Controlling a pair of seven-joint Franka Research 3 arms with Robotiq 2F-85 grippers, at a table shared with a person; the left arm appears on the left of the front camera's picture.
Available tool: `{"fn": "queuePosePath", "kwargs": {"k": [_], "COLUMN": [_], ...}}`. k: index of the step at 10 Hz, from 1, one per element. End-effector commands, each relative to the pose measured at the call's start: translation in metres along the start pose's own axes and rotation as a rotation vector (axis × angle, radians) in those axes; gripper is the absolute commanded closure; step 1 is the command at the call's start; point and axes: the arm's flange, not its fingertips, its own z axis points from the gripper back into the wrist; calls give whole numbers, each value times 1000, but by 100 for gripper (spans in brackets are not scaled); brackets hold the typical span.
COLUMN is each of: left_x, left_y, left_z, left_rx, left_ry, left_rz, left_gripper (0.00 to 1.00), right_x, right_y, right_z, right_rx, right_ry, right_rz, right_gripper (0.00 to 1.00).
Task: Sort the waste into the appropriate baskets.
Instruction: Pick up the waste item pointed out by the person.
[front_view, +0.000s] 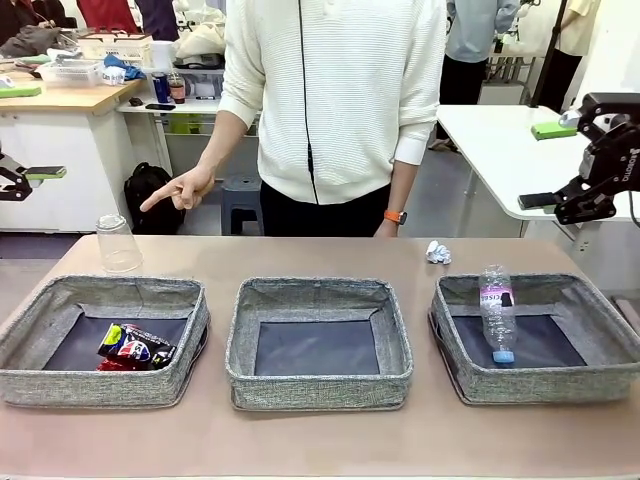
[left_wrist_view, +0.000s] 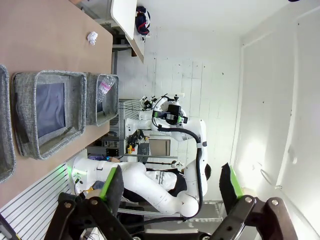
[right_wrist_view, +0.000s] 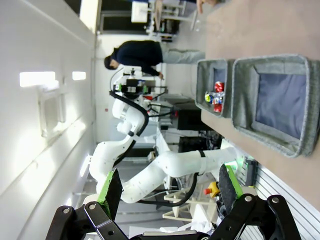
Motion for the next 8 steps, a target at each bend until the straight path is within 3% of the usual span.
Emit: {"fn": "queuePosePath", "kwargs": {"k": [1,3,4,5,7,8], "left_x": [-1,0,25,48,94,112], "left_y": [-1,0,0,6,21,26], "left_z": [1,0,9,22,47,51], "left_rx": [-7,0,61,120,-95,-121], "left_ry": [4,0,-277,-314,-468,-501], "left_rz": [-4,0,-399,-719,-871,-835], "left_gripper": [0,0,0,0,0,0], "right_x": [0,0,0,0,0,0], "right_y": [2,2,2,2,2,2], "right_z": [0,0,0,0,0,0], "right_rx": [19,19,19,19,19,19], "right_ry": [-1,-1,-1,-1,-1,-1], "right_rz": [1,1,1,1,1,1], "right_gripper": [0,0,0,0,0,0]}}
